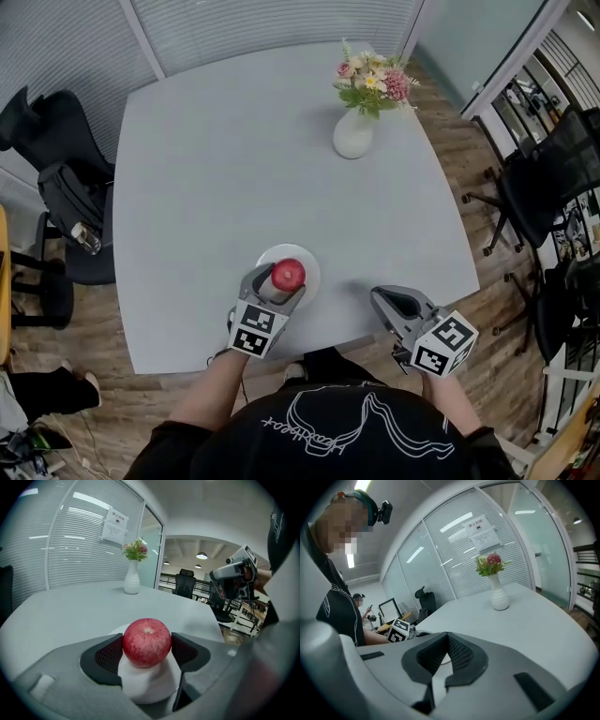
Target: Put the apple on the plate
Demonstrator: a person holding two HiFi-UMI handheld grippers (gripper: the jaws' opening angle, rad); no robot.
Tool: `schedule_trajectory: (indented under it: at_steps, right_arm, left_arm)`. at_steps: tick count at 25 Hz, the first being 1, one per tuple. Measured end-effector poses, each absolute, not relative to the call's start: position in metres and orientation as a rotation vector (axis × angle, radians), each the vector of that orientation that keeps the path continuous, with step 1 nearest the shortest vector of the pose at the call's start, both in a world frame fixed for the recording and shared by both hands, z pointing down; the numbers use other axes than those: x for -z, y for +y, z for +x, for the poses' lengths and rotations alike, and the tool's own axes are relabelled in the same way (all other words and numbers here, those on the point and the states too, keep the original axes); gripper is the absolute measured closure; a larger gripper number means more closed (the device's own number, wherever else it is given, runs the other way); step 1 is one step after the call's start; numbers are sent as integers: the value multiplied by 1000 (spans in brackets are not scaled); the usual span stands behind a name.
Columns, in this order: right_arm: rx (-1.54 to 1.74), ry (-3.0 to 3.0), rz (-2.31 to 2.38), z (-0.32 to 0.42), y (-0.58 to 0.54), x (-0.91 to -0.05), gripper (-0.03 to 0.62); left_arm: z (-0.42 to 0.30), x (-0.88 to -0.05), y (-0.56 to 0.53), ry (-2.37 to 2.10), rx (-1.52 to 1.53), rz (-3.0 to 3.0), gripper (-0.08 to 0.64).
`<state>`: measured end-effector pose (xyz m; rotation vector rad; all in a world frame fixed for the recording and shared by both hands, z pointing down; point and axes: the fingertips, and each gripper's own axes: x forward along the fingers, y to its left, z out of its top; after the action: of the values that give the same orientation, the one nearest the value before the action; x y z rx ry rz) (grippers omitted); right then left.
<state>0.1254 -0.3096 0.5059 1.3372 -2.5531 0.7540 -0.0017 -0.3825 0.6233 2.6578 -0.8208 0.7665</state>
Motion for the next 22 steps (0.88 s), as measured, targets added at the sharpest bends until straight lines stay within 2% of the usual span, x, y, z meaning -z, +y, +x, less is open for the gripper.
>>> schedule_trajectory:
  at_steps: [13, 22]
  right_arm:
    - [-828, -2580, 1343, 118, -297, -506, 583]
    - [-764, -2647, 1308, 93, -280, -485, 583]
  left_arm:
    - [-7, -620, -377, -789, -750, 2648, 226]
    - [-32, -570, -355, -818, -644, 2656, 227]
